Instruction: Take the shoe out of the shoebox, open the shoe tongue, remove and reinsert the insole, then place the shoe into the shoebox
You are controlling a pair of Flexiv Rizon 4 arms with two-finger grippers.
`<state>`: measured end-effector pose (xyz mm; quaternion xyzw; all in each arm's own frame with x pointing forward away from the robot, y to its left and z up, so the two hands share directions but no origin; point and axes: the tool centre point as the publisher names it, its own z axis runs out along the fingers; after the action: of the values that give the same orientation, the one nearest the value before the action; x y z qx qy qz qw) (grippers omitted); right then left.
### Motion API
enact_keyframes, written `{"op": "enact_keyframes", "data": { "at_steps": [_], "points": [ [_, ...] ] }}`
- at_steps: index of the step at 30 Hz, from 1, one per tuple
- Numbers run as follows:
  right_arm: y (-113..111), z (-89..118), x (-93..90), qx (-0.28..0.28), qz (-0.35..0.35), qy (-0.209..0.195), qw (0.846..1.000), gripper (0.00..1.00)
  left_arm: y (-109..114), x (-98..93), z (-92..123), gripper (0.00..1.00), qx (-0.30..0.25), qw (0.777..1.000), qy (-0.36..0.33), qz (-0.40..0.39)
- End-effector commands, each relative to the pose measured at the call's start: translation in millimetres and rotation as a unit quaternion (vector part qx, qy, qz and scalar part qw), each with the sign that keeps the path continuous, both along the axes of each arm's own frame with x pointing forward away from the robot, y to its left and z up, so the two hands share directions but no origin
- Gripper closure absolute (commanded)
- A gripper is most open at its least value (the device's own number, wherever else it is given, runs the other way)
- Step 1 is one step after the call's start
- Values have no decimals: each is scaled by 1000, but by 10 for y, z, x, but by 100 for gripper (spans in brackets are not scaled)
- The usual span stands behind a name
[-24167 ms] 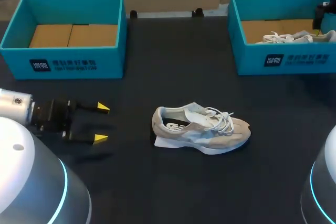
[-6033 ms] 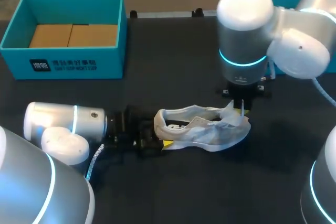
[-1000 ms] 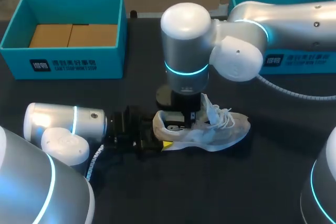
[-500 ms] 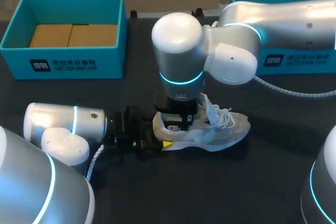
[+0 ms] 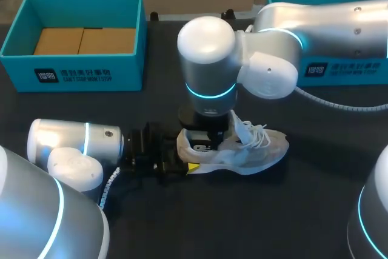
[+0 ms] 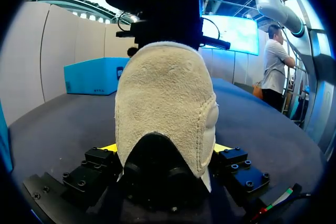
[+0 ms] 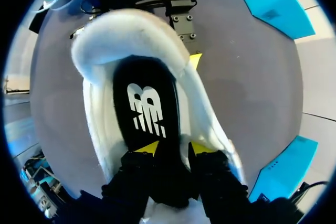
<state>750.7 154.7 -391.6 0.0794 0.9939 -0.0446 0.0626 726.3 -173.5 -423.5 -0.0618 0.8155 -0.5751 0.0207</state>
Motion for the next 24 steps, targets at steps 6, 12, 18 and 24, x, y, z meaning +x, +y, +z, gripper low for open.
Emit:
{"op": "enact_keyframes", "data": {
  "at_steps": [6, 12, 18, 24],
  "points": [
    [25, -305, 12, 13, 4, 32, 999, 62, 15, -12, -15, 100, 0, 1000, 0, 0],
    [62, -411, -91, 18, 4, 53, 998, 78, 15, -12, -15, 100, 0, 1000, 0, 0],
    [56, -454, -188, 21, -5, 65, 998, 100, 15, -12, -15, 100, 0, 1000, 0, 0],
    [-37, -314, -203, 22, -20, 69, 997, 100, 15, -12, -15, 100, 0, 1000, 0, 0]
  ]
}}
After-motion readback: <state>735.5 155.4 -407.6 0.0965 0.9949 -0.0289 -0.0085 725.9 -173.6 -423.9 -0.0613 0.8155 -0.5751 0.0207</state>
